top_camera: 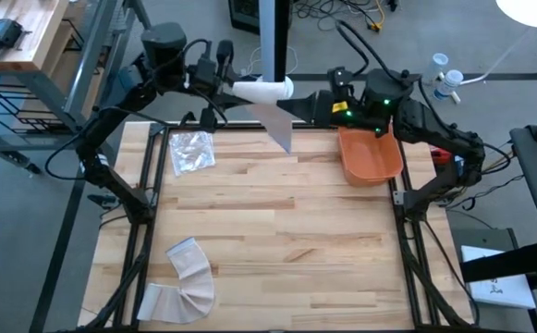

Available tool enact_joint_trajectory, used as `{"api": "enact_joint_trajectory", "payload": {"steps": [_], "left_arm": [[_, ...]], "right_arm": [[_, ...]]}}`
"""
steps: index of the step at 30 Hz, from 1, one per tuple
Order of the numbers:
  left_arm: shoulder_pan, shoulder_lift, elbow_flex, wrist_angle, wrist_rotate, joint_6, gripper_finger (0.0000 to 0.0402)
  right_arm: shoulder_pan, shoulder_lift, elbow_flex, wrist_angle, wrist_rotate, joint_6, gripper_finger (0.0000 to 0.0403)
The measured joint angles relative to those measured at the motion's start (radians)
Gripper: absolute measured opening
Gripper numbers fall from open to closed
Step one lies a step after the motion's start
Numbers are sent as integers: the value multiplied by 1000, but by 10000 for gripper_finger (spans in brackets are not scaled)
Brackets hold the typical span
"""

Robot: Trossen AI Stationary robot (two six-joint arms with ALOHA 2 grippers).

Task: Roll bandage
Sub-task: Roll the center brown bandage

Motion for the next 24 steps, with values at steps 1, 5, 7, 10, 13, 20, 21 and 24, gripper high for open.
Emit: {"api": "enact_joint_trajectory", "payload": {"steps": [1,5,7,10,13,20,21,24], "left_arm": [[0,0,0,-13,-1,22,82],[0,0,0,-41,-1,79,82],[0,0,0,-40,-1,79,82],[0,0,-1,-40,-1,79,82],[0,0,-3,-49,-2,79,86],[1,2,-4,-63,-9,78,136],[1,2,-4,-60,-9,78,146],[-4,2,-4,-60,-10,78,176]], "right_arm": [[-4,2,0,1,1,26,311],[-20,11,0,1,3,128,307],[-27,19,0,1,4,161,301],[-32,36,0,0,2,185,285],[-36,50,0,4,1,198,265],[-49,60,1,5,-2,194,182],[-51,60,1,5,-2,194,166],[-54,60,1,0,-2,198,117]]}}
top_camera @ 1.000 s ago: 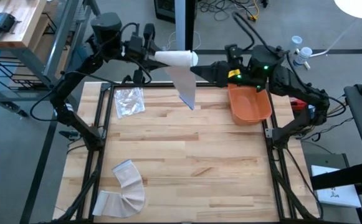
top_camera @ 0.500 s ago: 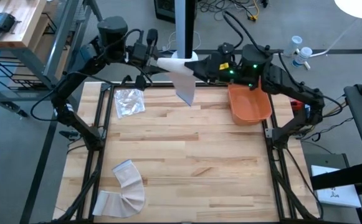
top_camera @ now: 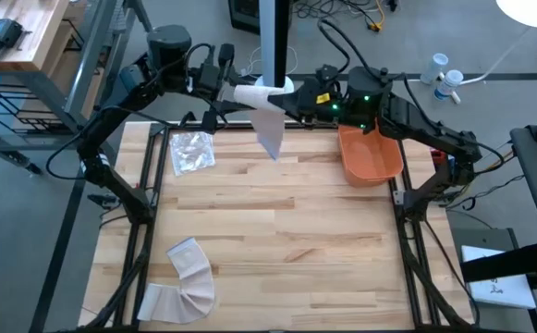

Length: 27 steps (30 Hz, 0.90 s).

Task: Roll bandage
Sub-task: Roll the center brown bandage

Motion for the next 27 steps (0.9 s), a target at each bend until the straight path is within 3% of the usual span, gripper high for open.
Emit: {"api": "enact_joint_trajectory", "payload": {"steps": [4,11,20,27], "left_arm": [[-24,1,0,14,-47,8,215],[-60,18,0,75,-94,23,267],[-53,1,0,39,-297,44,284],[-49,-61,0,4,-328,45,293]], "right_arm": [[-4,9,-1,-6,2,7,74],[-9,50,-5,-15,-8,42,83],[-24,46,-5,-22,-38,18,80],[-26,27,-4,-23,-55,15,85]]}}
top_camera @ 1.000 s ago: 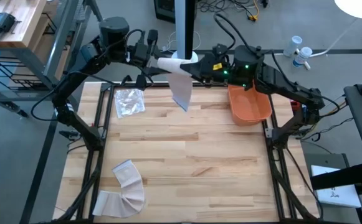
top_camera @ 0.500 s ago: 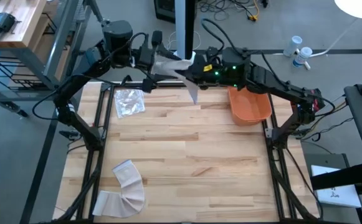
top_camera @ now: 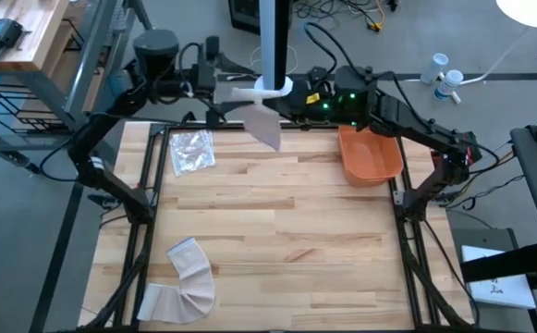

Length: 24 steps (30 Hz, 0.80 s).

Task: Roll bandage
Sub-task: Roll the center brown bandage

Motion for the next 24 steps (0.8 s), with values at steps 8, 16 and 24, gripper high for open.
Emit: {"api": "enact_joint_trajectory", "payload": {"steps": [8,16,24], "left_arm": [[-4,-19,-3,-74,0,9,274],[-16,31,-12,-36,7,5,250],[-17,59,-13,24,10,35,234]], "right_arm": [[0,-2,2,0,-3,19,84],[-1,1,2,0,13,34,81],[-1,0,3,8,22,34,80]]}}
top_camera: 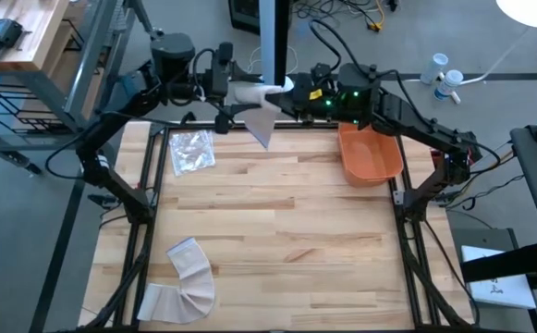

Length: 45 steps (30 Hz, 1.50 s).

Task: Roll bandage
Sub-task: Roll the center brown bandage

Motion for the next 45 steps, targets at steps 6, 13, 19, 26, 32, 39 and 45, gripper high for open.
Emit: {"api": "enact_joint_trajectory", "payload": {"steps": [6,13,19,26,32,39,45], "left_arm": [[0,-13,27,25,0,-1,231],[6,-45,30,15,-39,-2,240],[8,-81,33,-12,-56,-1,228],[7,-138,34,-50,-57,-18,210],[-36,-159,25,-90,-6,-41,217],[-73,-169,16,-91,-52,192,239],[-72,-147,15,-27,-86,348,235]], "right_arm": [[0,-1,2,-20,-13,-5,84],[0,3,0,-29,-61,-12,79],[-11,3,-1,-24,-108,22,78],[-18,0,-1,27,-154,38,81],[-20,0,-1,101,-154,78,76],[-32,-1,-1,192,-144,130,77],[-32,-1,-1,195,-144,168,75]]}}
